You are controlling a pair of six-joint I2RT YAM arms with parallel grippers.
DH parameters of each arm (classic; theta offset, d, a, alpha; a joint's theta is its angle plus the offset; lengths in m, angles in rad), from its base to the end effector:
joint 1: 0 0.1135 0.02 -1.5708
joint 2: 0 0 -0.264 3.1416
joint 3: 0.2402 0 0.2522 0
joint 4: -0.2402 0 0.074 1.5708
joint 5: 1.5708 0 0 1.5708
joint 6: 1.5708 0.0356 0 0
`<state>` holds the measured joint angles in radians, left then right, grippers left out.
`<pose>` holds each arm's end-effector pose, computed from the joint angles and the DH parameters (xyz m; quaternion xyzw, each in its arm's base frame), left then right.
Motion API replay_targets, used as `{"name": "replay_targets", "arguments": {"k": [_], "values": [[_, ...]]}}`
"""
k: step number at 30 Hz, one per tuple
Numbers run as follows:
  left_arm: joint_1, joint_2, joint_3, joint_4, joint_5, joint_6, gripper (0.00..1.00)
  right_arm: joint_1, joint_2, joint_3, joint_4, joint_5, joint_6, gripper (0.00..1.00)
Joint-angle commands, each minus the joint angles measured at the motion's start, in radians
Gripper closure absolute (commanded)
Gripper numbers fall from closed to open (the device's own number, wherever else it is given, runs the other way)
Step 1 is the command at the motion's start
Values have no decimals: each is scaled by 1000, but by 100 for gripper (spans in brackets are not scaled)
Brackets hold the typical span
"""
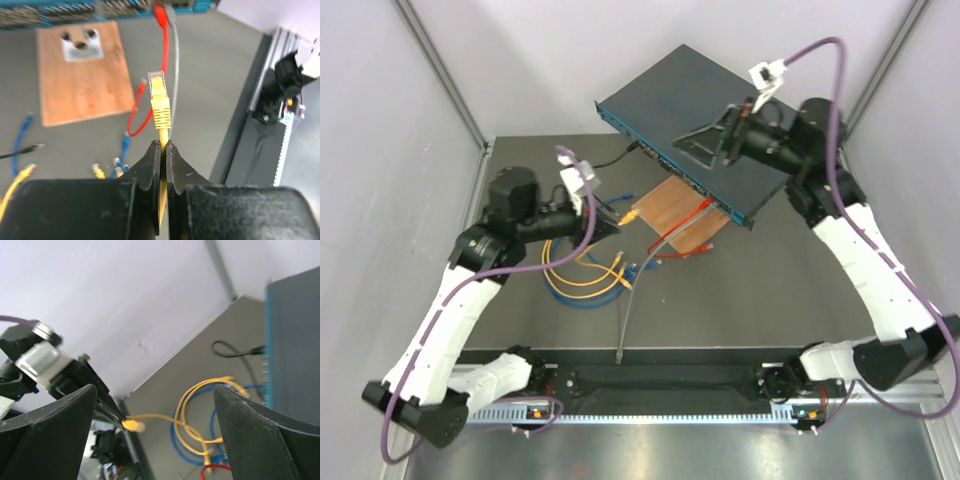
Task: Insert the plug into the switch port
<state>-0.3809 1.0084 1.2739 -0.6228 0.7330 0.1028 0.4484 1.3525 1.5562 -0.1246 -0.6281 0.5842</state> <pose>0.1712 -0.0942 0.4239 0.3821 0.6957 -0.3653 0.4864 0.2550 0.1459 0.4877 -0.1826 0.6593 0.5272 0.5040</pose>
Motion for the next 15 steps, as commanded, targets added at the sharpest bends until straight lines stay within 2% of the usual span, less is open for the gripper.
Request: {"name": "replay_targets", "arguments": {"k": [1, 3, 4, 7, 8, 11, 15], "values": [[-85, 48, 67, -11, -107, 3, 100, -101, -87, -5, -44, 27, -81, 0], [-140, 45, 50, 73, -130, -27, 100, -157, -142, -44, -55, 27, -69, 0], [-168, 41, 41, 101, -214, -72, 100, -213, -159, -54, -70, 31, -64, 0], [-315, 38, 12, 153, -346, -78, 100, -324, -234, -99, -121, 53, -53, 0], [-399, 59, 15, 155, -400, -78, 100, -350, -266, -123, -133, 53, -52, 0], [-516, 104, 39, 156, -539, -100, 100, -439, -309, -148, -216, 62, -50, 1], [-569, 183, 61, 163, -612, -259, 100, -554, -358, -177, -345, 82, -28, 0]]}}
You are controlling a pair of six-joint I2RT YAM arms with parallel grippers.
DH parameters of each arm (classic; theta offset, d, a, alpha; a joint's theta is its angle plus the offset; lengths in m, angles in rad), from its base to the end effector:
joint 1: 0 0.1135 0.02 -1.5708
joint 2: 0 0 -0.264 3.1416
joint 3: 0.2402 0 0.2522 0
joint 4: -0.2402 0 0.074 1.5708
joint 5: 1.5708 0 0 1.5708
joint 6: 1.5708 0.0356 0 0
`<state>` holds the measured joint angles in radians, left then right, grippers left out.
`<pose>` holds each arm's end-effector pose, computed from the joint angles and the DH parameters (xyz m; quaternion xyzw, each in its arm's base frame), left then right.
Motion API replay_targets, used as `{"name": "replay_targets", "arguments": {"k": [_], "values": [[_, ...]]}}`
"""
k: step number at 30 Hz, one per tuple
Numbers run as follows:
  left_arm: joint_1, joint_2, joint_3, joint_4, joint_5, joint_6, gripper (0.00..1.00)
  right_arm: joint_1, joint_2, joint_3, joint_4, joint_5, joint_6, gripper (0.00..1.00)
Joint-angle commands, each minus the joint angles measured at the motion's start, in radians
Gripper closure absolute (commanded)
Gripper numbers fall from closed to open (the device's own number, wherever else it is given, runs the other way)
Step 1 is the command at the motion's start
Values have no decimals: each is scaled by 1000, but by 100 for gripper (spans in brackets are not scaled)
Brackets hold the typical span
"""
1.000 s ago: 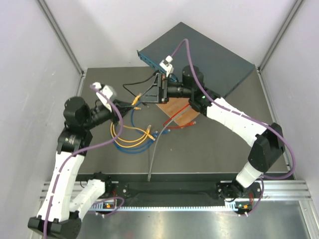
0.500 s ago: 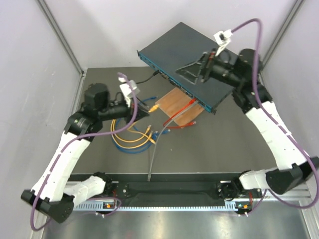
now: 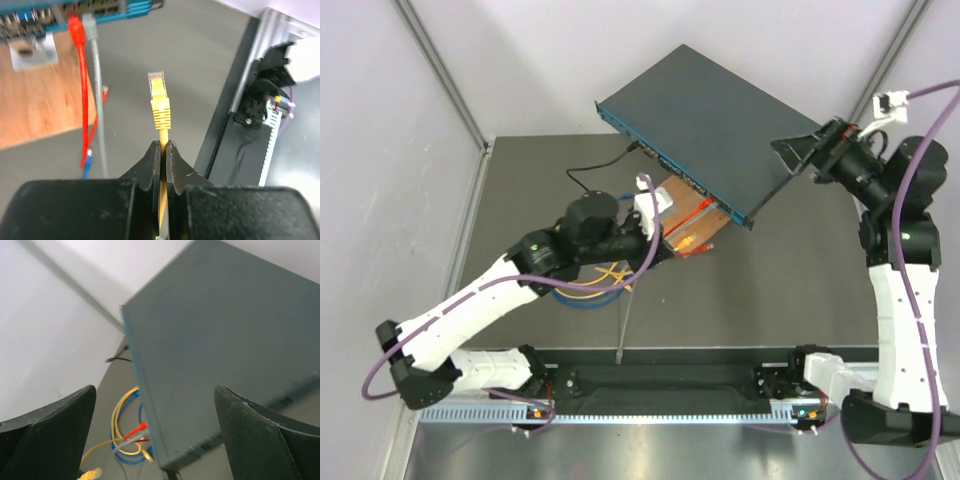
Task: Insert the plug into the switch port
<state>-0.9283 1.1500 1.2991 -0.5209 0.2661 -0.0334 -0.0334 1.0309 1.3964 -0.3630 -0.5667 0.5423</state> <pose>0.1402 -0.2029 0.4108 0.4215 0.7054 -0.3558 0.4452 0.1962 0.0126 0.4838 0.0027 0.7064 0.3622 0.6082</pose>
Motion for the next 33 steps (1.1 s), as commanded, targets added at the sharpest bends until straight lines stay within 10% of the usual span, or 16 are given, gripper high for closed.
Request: {"name": "replay_targets", "arguments": {"k": [1, 9, 33], "values": [[-27, 51, 32, 68, -146, -170, 100, -126, -45, -31, -125, 5, 27, 0], [-96, 162, 88, 116, -246, -223, 100, -266, -58, -191, -110, -137, 87, 0], [-118, 283, 166, 171, -393, -13, 100, -152, 47, -413, 245, -213, 288, 1]]}}
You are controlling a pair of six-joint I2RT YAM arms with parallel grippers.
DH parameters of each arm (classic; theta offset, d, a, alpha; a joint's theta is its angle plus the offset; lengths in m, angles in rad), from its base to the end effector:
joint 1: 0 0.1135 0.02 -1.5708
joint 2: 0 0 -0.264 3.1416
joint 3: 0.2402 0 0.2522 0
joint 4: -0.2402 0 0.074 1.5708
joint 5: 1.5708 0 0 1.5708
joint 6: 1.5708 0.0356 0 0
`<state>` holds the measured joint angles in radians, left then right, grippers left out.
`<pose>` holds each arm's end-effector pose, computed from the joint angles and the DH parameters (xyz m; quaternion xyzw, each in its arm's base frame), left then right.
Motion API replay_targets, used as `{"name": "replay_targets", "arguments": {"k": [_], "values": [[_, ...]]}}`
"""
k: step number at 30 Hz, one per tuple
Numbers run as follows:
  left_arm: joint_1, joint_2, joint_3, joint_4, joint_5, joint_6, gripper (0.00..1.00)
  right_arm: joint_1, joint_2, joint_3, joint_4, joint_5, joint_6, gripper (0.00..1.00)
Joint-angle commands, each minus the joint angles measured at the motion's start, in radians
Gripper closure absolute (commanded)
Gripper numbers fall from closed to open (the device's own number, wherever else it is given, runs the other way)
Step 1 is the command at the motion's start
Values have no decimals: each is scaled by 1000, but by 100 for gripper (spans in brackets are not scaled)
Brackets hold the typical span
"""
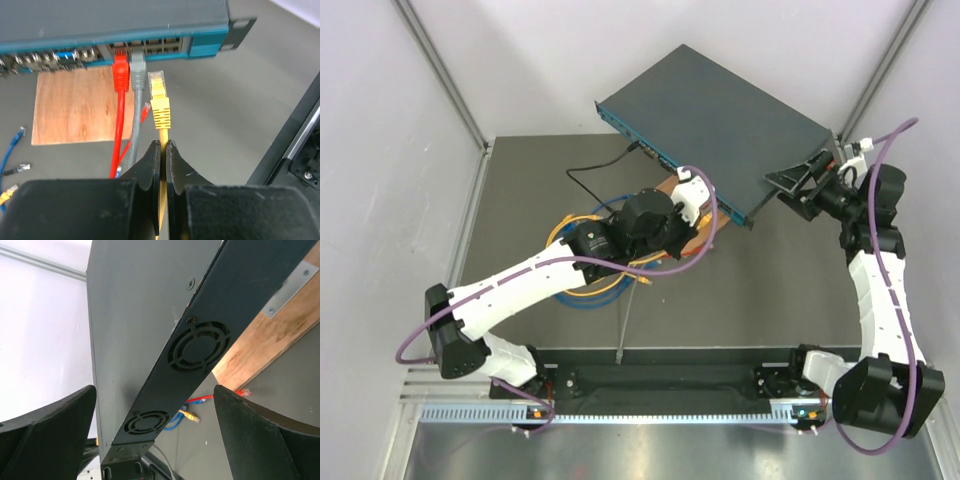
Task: Insert the plug into the switch port
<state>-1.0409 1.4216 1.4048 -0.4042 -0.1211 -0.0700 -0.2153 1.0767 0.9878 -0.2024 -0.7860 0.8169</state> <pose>0.1687 -0.2795 0.3858 0.3618 0.7563 -0.2431 0.4879 0.2390 -0.0265 0.3555 0.1669 0.7574 0.4568 0.4357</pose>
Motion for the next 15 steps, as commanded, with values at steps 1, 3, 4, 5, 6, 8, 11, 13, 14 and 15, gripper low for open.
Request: {"name": "replay_targets", "arguments": {"k": [1, 3, 4, 5, 6, 8, 11, 13, 14, 15], "values": [[-4, 14, 66, 56, -5, 27, 100, 36, 5, -12, 93, 10, 21, 2], [-4, 25, 69, 56, -2, 35, 100, 48, 14, -23, 133, 10, 33, 5], [-4, 31, 72, 53, -2, 38, 100, 50, 14, -32, 147, 2, 48, 6], [-4, 36, 75, 53, 0, 41, 100, 53, 20, -37, 158, 1, 54, 7], [-4, 39, 79, 48, -2, 44, 100, 51, 23, -40, 181, -2, 59, 8], [-4, 53, 89, 36, -8, 45, 100, 53, 34, -57, 221, -24, 88, 13], [-4, 71, 105, 24, -21, 50, 100, 53, 38, -66, 245, -27, 94, 24], [-5, 82, 114, 24, -23, 49, 100, 54, 40, -70, 253, -27, 96, 36], [-4, 89, 124, 21, -23, 50, 100, 54, 39, -72, 251, -27, 96, 40], [-4, 91, 129, 21, -29, 49, 100, 54, 40, -72, 250, -27, 94, 43]]}}
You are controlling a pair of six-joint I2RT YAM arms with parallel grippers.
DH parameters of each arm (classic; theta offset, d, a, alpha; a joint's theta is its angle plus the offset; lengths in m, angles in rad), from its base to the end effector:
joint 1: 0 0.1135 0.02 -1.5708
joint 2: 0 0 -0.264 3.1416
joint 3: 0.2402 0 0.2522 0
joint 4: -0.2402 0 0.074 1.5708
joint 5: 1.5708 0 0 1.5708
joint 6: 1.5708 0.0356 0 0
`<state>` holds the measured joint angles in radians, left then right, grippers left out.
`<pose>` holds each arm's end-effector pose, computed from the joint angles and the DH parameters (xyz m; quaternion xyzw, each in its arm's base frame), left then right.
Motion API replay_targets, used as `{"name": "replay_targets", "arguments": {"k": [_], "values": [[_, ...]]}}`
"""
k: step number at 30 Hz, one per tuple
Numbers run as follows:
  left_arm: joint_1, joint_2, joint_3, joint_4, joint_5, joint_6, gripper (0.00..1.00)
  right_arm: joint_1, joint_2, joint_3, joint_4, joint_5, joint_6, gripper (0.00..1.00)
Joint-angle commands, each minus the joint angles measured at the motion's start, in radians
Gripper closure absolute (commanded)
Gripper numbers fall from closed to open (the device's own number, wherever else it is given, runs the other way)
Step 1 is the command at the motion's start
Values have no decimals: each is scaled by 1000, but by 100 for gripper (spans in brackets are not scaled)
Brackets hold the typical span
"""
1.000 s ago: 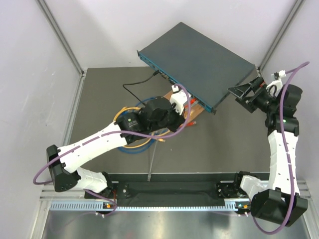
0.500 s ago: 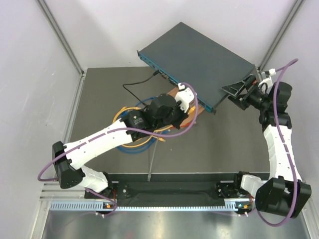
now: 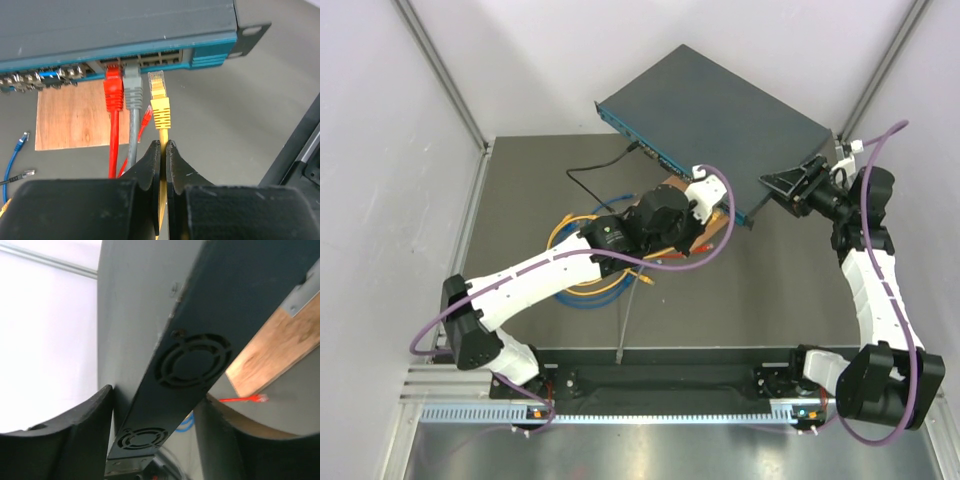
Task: Insert the plug into the switch port
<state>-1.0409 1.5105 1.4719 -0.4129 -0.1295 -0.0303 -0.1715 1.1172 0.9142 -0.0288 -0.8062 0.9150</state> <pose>0.1806 -0.2993 0.3798 0.3793 0.7566 -0.2232 0.4836 0.2530 -0.0178 0.3375 0.1645 0.7433 0.4939 0.4201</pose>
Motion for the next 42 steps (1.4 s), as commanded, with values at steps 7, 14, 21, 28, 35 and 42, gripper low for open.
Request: {"name": "replay_targets", "arguments": {"k": [7, 14, 21, 28, 35, 42], "values": [[-4, 40, 119, 17, -41, 17, 100, 9, 3, 3, 47, -4, -34, 74], [-4, 70, 136, -9, -61, 17, 100, 9, 6, 8, 41, -8, -38, 95], [-4, 68, 137, -17, -87, 12, 100, 9, 7, 11, 40, -8, -41, 100], [-2, 86, 202, -17, -90, 1, 100, 9, 4, 5, 41, -5, -57, 100], [-2, 137, 266, -26, -45, -22, 100, 21, 1, 0, 56, 4, -58, 100], [-1, 174, 290, 6, -53, -25, 100, 41, -14, -35, 110, 7, -25, 100]]}}
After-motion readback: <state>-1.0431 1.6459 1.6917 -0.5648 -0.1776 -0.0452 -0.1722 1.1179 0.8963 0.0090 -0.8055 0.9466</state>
